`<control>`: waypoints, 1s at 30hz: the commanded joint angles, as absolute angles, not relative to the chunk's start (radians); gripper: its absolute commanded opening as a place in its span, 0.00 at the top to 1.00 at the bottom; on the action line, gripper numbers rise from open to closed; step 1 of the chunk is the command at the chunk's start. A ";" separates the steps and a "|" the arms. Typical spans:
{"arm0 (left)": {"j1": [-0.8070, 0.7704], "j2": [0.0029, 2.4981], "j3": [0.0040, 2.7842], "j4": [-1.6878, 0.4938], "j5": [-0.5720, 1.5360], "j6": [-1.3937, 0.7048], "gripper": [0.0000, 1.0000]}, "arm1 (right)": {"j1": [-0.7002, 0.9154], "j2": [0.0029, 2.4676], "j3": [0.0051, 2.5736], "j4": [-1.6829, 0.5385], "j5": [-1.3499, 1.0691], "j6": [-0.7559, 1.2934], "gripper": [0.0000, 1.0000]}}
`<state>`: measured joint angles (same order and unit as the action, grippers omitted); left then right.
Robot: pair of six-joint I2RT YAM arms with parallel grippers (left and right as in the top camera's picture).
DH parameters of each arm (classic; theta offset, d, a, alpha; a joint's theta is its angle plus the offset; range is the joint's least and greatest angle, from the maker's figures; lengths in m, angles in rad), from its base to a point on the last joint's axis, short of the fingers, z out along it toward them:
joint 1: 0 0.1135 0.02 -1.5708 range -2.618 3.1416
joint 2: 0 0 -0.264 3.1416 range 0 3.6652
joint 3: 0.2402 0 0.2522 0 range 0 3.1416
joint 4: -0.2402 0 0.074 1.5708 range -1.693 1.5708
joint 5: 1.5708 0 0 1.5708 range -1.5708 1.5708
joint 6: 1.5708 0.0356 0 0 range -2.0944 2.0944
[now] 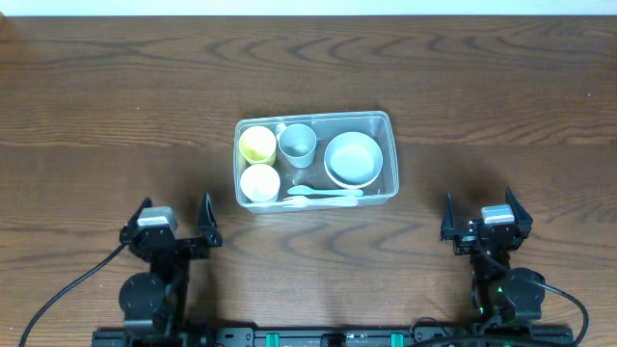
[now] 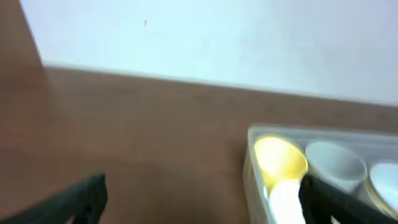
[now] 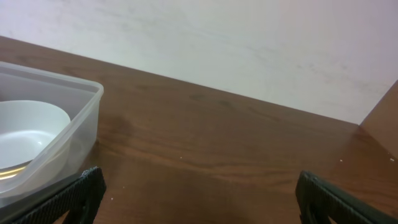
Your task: Pack container
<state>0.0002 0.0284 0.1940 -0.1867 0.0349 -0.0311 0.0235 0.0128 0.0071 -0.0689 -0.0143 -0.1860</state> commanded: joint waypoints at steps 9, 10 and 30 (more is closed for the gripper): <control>0.006 0.006 0.004 0.012 0.034 0.094 0.02 | 0.014 0.007 0.006 -0.073 -0.015 -0.196 0.01; 0.006 0.001 0.004 -0.023 0.034 0.094 0.02 | 0.014 0.007 0.006 -0.073 -0.015 -0.196 0.01; 0.006 0.004 0.004 -0.070 0.037 0.040 0.02 | 0.014 0.007 0.006 -0.073 -0.015 -0.196 0.01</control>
<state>0.0002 0.0120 0.0135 -0.0219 0.0463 0.0494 0.0235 0.0128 0.0071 -0.0685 -0.0143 -0.1867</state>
